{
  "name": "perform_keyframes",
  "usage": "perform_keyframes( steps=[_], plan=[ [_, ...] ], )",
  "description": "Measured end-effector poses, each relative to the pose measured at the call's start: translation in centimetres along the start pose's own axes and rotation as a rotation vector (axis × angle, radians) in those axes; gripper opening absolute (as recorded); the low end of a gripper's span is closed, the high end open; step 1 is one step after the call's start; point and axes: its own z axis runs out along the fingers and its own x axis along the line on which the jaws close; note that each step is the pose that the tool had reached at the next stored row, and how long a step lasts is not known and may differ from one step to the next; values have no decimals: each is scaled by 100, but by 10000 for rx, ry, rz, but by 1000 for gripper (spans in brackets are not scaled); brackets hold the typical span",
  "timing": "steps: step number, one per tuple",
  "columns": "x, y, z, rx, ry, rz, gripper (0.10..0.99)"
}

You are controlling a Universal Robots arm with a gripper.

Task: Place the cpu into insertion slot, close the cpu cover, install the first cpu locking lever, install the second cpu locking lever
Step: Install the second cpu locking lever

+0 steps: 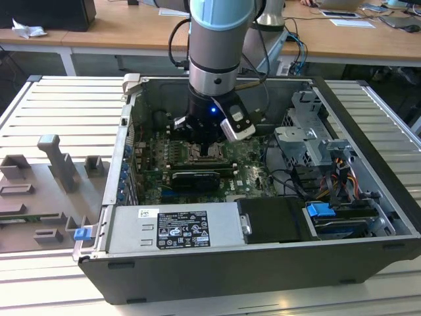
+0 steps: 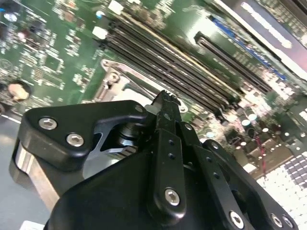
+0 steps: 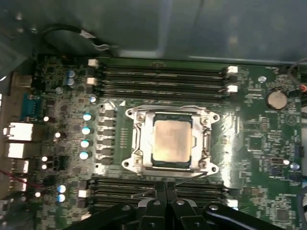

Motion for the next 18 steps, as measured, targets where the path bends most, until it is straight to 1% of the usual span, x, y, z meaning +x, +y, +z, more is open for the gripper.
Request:
perform_keyframes(
  steps=[2,3,5,10,11,12,13,14,16,18],
  plan=[
    [48,-5,8,-9,3,-31,106],
    [83,-5,20,-19,5,-61,106],
    [123,-6,45,-41,12,-116,106],
    [152,-17,163,-58,18,-202,106],
    [156,-22,190,-112,19,-218,106],
    [164,-32,195,-278,7,-225,106],
    [177,-59,197,-622,-13,-238,106],
    [187,-75,199,-753,-16,-273,106],
    [205,-105,207,-838,-5,-389,106],
    [220,-131,212,-870,3,-466,106]
  ],
)
